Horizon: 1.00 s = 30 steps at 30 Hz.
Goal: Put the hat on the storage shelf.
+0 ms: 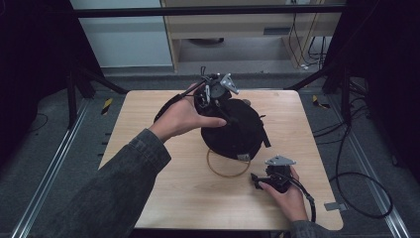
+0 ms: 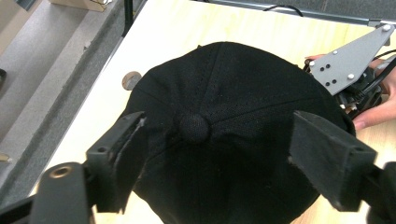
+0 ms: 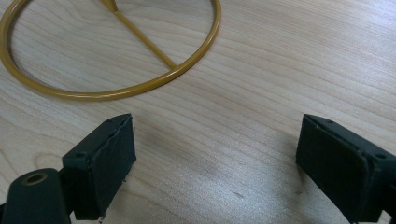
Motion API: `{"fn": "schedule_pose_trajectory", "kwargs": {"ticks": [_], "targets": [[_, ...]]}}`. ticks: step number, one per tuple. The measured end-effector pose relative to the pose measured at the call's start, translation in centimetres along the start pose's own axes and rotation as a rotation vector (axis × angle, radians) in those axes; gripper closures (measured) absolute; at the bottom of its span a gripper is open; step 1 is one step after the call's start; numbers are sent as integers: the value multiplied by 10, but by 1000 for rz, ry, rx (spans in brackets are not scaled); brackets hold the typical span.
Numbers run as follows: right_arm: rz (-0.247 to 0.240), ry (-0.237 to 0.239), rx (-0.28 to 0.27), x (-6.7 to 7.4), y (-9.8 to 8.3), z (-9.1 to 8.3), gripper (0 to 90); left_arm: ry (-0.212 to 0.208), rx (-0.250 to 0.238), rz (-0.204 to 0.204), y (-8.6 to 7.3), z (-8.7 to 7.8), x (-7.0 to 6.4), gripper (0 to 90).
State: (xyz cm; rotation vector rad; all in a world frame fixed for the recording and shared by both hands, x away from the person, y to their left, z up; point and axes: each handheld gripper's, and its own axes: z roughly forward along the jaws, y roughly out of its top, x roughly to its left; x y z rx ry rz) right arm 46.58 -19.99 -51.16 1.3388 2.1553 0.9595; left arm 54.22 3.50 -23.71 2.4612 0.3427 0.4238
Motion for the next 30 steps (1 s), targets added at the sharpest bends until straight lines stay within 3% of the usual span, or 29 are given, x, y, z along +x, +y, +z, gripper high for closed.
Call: {"fn": "schedule_pose_trajectory", "kwargs": {"ticks": [10, 30], "targets": [[0, 0, 0, 0, 0, 0, 120, -21, -9, -16, -1, -5, -2, 84], [0, 1, -1, 0, 0, 0, 120, -14, -32, 7, -1, -21, -12, 75]]}}
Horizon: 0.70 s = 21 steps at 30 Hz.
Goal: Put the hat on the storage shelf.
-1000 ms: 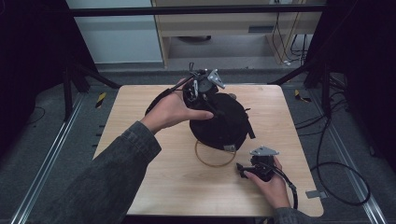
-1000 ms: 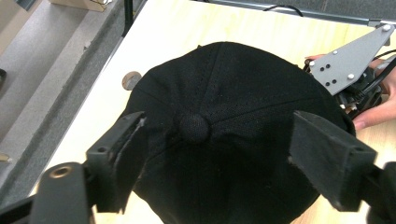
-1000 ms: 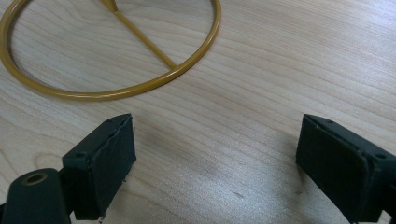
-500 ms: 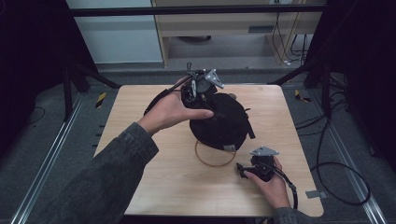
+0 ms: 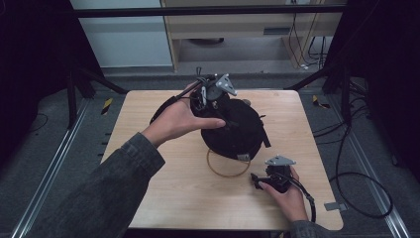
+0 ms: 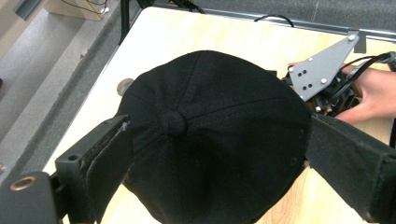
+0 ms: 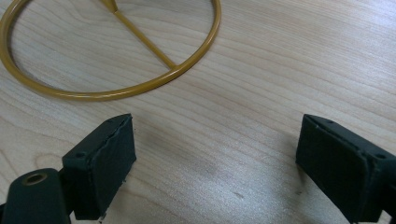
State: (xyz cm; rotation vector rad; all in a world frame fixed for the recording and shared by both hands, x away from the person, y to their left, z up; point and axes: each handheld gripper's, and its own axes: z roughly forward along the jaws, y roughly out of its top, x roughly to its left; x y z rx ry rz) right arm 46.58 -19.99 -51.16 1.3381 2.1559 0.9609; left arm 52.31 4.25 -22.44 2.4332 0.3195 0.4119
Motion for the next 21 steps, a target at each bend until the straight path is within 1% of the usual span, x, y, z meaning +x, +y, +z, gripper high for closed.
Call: {"fn": "schedule_pose_trajectory", "kwargs": {"ticks": [1, 4, 8, 19, 21], "targets": [[0, 0, 0, 0, 0, 0, 120, -1, -4, -4, 0, -1, -1, 75], [-3, 0, 0, 0, 0, 0, 120, 2, 2, 6, -2, -6, -1, 74], [0, 0, 0, 0, 0, 0, 120, -3, 0, 1, -6, -13, -3, 70], [-1, -1, -1, 0, 0, 0, 120, 1, 2, 7, -16, -30, -13, 66], [-1, -1, -1, 0, 0, 0, 120, -1, -4, 0, -18, -32, -15, 66]]}}
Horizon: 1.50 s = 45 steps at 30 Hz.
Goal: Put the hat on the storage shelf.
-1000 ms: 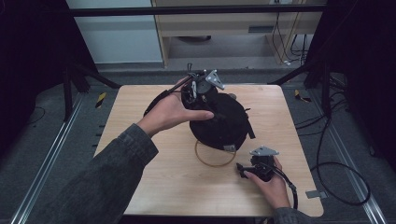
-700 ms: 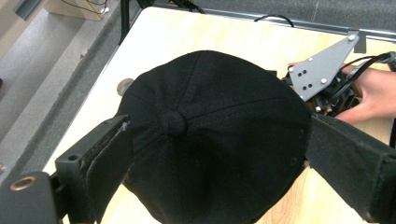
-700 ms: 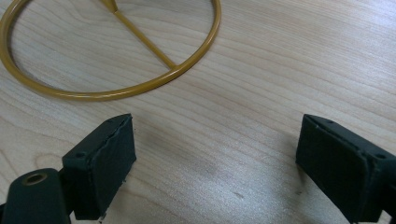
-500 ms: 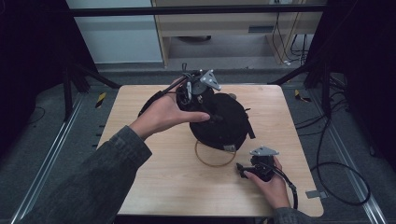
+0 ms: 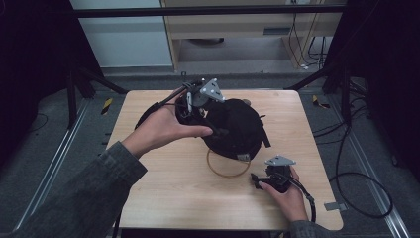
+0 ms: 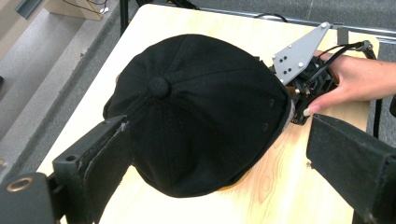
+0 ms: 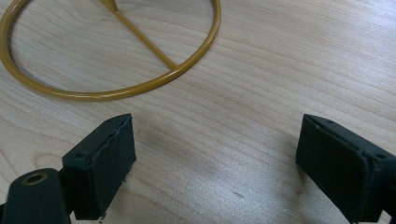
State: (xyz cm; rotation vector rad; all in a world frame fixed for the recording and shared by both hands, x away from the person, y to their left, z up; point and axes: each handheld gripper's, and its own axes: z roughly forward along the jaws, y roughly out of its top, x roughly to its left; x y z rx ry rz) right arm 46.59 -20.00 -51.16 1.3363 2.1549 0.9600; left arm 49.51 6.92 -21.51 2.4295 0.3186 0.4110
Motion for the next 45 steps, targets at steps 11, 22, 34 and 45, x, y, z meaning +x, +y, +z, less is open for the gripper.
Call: {"fn": "schedule_pose_trajectory", "kwargs": {"ticks": [11, 22, 34, 45], "targets": [[0, 0, 0, 0, 0, 0, 120, 12, -9, -11, -17, -12, 0, 64], [-6, 0, -1, 0, 0, 0, 120, 24, -46, -41, -38, -26, 3, 61], [-6, -1, 0, 0, 0, 0, 120, 55, -62, -71, -60, -36, 10, 61], [-4, -1, 0, 0, 0, 0, 120, 85, -104, -109, -87, -51, 13, 59]]}}
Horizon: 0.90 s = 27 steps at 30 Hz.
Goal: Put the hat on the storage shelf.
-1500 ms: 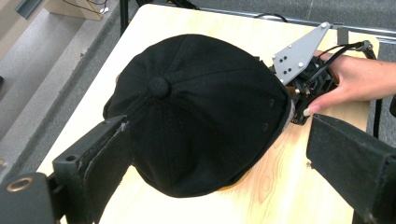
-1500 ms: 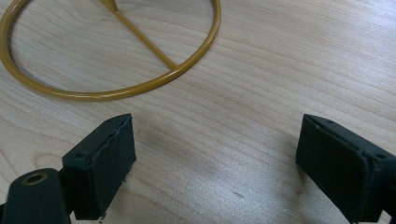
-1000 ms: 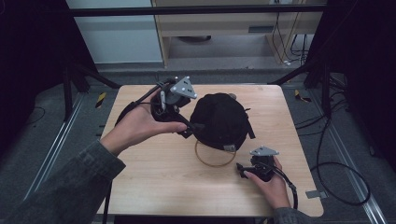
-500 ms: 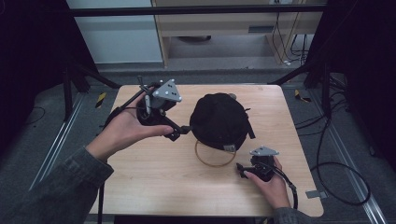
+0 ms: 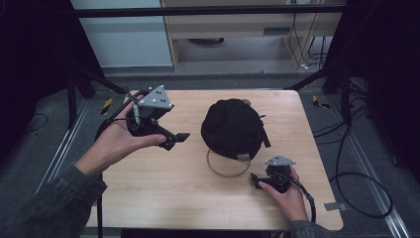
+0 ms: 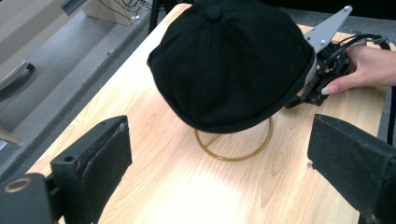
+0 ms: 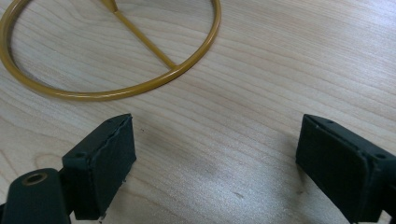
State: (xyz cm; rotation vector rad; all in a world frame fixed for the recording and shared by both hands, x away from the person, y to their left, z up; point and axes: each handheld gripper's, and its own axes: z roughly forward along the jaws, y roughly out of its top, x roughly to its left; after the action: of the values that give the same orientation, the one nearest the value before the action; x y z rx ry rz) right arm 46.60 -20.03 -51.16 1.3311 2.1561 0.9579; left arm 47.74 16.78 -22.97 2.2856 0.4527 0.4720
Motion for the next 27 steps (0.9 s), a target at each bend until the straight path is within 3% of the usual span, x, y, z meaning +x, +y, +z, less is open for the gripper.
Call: {"fn": "schedule_pose_trajectory", "kwargs": {"ticks": [13, 19, 27], "targets": [[-3, -2, -1, 0, 0, 0, 120, 24, -11, -35, -33, -13, 2, 58], [-1, 0, -1, 0, 0, 0, 120, 18, 11, -53, -47, -13, 1, 58], [-1, 0, -1, 0, 0, 0, 119, 10, 3, -73, -65, -8, -1, 56]]}}
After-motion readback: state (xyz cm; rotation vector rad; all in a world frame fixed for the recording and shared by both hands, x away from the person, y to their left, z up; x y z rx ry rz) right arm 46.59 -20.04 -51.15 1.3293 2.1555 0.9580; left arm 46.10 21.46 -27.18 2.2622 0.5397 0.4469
